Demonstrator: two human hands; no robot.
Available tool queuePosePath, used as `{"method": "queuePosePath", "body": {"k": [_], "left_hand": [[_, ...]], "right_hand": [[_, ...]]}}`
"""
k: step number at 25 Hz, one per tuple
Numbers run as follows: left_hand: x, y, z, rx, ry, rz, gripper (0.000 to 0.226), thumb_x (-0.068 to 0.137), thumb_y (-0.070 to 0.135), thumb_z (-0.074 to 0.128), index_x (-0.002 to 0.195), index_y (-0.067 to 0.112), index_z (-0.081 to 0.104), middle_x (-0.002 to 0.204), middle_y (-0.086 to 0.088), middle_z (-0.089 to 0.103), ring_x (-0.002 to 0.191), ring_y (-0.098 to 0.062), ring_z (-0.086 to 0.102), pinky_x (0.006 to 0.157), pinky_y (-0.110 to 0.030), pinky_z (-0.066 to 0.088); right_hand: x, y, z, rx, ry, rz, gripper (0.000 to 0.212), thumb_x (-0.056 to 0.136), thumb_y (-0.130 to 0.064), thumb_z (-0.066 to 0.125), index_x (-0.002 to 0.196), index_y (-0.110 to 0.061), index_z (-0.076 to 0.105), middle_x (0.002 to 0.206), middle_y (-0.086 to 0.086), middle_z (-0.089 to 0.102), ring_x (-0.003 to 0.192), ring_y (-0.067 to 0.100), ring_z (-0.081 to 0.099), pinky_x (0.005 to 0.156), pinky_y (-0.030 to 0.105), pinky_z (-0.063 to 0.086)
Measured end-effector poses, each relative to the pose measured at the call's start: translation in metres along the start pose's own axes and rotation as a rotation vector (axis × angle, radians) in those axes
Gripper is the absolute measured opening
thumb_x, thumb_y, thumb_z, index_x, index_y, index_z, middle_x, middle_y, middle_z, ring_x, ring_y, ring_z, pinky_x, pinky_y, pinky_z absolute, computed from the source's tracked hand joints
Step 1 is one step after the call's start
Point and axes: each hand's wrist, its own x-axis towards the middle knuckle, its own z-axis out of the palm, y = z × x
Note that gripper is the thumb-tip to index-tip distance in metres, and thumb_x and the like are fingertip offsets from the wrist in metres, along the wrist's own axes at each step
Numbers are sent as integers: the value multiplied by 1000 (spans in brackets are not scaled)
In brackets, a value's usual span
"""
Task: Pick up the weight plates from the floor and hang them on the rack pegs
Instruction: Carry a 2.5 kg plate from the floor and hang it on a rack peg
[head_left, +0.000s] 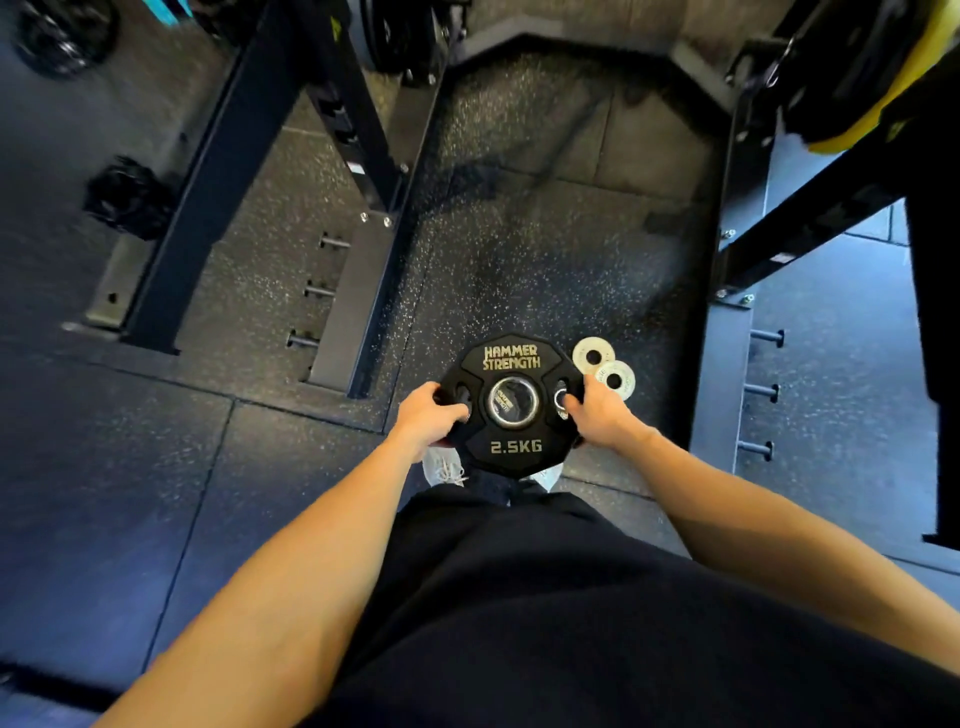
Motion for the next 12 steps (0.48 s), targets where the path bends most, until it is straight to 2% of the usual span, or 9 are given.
{"method": "queuePosePath", "body": {"k": [2, 5, 8, 12], "left_hand": [[-10, 2, 7, 37, 16, 40, 24, 75, 12, 69, 97, 16, 60, 90, -4, 63, 72, -13, 57, 33, -17, 40], [-23, 2, 19, 119, -2, 89, 25, 75, 16, 69, 98, 17, 60, 90, -2, 62, 71, -11, 56, 35, -17, 39], [-34, -5, 37, 130, -78, 150, 23, 75, 14, 69, 96, 19, 59, 90, -2, 63, 72, -12, 58, 37, -19, 43], [-54, -17, 70, 252, -230, 261, 22, 73, 14, 70, 93, 18, 61, 91, -6, 66, 76, -20, 66, 45, -29, 55]], "right_hand": [[-12, 11, -4, 29, 27, -6, 30, 95, -24, 46, 117, -3, 48, 113, 18, 61, 101, 35, 61, 73, 39, 53], [-37, 34, 0, 89, 87, 27, 28, 95, -24, 47, 116, -6, 49, 114, 16, 62, 98, 30, 61, 78, 38, 51], [-68, 60, 12, 178, 183, 69, 28, 94, -22, 49, 118, -6, 51, 119, 16, 61, 109, 32, 57, 90, 38, 46], [-131, 104, 39, 266, 332, 235, 31, 94, -24, 50, 116, -2, 52, 119, 19, 60, 111, 34, 56, 91, 38, 44]]}}
